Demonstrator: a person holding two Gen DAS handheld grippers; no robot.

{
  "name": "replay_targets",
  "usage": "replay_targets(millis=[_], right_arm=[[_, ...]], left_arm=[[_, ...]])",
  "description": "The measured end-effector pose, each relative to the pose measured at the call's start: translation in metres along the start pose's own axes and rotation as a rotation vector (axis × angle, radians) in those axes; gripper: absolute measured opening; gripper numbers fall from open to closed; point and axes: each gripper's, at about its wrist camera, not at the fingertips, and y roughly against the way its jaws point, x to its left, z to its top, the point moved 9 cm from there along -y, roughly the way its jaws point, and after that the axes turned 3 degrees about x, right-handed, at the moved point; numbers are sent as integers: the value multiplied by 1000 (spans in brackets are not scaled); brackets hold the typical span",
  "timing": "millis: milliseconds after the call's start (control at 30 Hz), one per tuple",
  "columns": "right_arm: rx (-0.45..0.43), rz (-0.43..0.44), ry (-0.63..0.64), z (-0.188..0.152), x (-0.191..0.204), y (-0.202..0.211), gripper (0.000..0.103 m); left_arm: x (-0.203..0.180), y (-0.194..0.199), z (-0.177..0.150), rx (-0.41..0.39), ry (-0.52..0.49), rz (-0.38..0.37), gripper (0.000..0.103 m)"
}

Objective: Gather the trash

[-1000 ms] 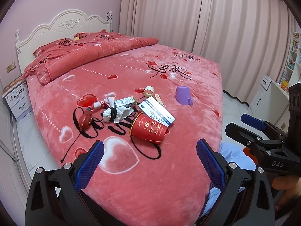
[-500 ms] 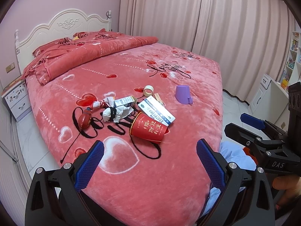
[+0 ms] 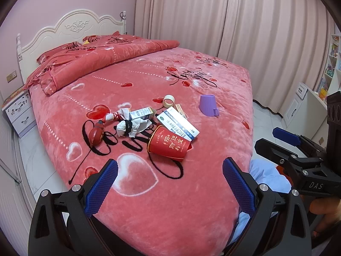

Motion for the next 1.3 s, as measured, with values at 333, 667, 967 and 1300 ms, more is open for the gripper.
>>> replay_targets(millis=[333,667,967,1300], right_arm=[[6,1,-1,-5,3,-4,98],[8,3,-2,-6,2,-5,98],[13,4,-3,-7,3,-6,98],[18,6,-4,-10,4,-7,98]], left_arm=[[2,-3,-4,12,-4,1,97],[2,-3,-4,14,-6,3,97],[2,-4,-4,15,-6,5,97],[3,-5,-9,22,-6,8,97]])
